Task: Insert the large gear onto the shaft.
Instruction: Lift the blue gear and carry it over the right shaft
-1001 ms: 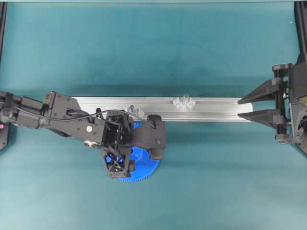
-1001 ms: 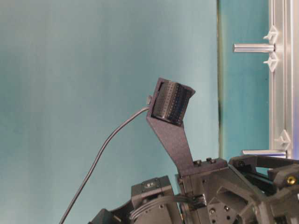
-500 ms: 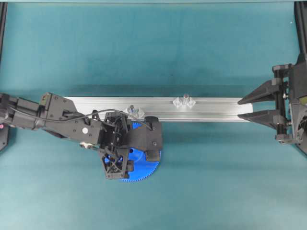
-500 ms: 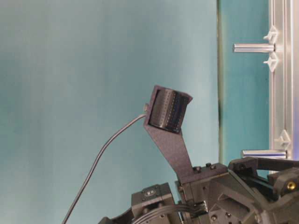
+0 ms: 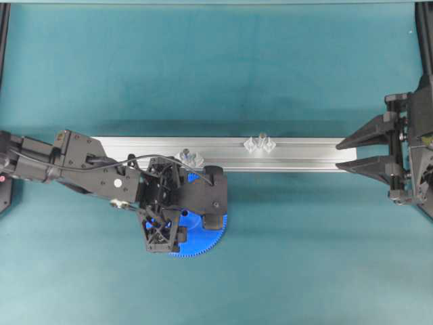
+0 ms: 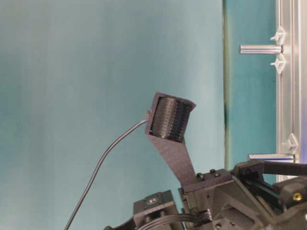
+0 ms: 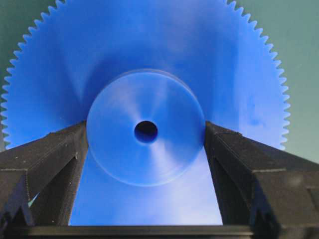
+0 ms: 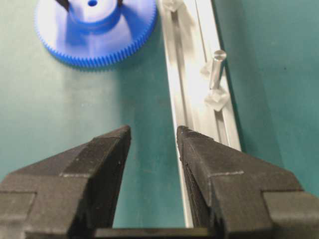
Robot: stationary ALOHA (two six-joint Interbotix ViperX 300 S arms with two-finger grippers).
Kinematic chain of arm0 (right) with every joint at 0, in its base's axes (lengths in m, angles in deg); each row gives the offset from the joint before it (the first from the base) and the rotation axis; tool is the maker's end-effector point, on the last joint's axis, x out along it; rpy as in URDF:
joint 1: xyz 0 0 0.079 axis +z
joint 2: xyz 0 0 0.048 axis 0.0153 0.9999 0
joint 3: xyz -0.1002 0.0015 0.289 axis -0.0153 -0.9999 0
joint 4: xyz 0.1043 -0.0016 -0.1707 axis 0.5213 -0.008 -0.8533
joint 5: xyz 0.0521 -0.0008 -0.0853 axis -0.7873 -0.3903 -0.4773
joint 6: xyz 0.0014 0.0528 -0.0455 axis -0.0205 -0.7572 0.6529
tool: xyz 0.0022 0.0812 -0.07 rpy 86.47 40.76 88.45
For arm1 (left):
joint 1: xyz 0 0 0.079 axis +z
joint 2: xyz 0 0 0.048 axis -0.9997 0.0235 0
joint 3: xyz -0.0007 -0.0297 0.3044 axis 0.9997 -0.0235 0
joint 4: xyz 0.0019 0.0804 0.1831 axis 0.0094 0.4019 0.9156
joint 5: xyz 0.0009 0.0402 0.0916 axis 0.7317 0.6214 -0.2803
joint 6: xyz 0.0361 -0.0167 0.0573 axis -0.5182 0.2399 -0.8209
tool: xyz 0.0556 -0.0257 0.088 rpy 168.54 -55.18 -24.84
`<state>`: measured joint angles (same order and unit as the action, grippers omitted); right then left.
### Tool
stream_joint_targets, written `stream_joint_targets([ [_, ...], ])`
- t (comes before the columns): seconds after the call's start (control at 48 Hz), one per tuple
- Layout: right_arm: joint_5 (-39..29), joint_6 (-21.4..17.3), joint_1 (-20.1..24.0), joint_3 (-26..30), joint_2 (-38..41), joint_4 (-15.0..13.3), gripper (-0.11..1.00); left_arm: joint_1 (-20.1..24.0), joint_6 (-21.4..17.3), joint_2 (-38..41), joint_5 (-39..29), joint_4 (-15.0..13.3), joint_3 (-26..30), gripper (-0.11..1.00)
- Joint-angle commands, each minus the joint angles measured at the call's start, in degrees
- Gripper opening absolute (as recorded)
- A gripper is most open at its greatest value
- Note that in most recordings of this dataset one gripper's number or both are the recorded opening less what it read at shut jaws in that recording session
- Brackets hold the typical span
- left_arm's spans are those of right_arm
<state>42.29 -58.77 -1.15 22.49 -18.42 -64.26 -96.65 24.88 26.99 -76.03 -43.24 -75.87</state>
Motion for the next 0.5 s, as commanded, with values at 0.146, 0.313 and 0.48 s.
stream_joint_targets([
  [0.146,0.5,-0.4,0.1,0.4,-0.3,0.1,0.49,0.2,-0.3,-4.7,0.6,0.2,0.9,0.8],
  [0.313,0.5,-0.4,0.1,0.3,-1.0,0.1,0.49,0.2,-0.4,-6.4,0.2,0.2,1.6,0.8],
  [0.48,0.5,-0.5,0.1,-0.1,-1.8,0.1,0.49,1.2,-0.5,-8.8,-1.3,0.4,3.2,0.8],
])
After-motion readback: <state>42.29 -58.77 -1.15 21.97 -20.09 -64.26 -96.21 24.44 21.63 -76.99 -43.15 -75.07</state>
